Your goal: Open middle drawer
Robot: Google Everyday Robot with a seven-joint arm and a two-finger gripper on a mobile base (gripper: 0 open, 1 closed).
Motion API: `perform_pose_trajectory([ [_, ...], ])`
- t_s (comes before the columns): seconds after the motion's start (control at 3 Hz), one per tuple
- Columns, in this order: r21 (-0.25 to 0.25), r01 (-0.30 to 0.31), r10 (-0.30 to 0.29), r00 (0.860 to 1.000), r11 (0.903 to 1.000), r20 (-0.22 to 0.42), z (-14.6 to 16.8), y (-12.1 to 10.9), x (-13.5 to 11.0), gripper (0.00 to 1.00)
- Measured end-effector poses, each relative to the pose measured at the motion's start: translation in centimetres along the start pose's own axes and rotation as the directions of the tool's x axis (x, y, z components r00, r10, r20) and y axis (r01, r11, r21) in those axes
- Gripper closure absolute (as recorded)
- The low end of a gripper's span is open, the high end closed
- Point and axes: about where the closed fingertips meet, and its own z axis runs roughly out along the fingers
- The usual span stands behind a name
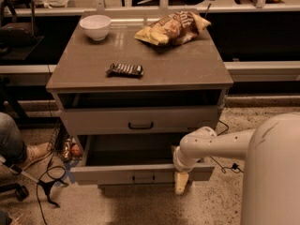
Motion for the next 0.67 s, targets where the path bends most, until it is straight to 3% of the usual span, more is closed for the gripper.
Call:
perform_pose_trajectory([
  [0.67, -0.047, -0.013, 0.011, 0.999, 0.9988, -0.046, -0.9, 2.8, 1.0, 0.0],
])
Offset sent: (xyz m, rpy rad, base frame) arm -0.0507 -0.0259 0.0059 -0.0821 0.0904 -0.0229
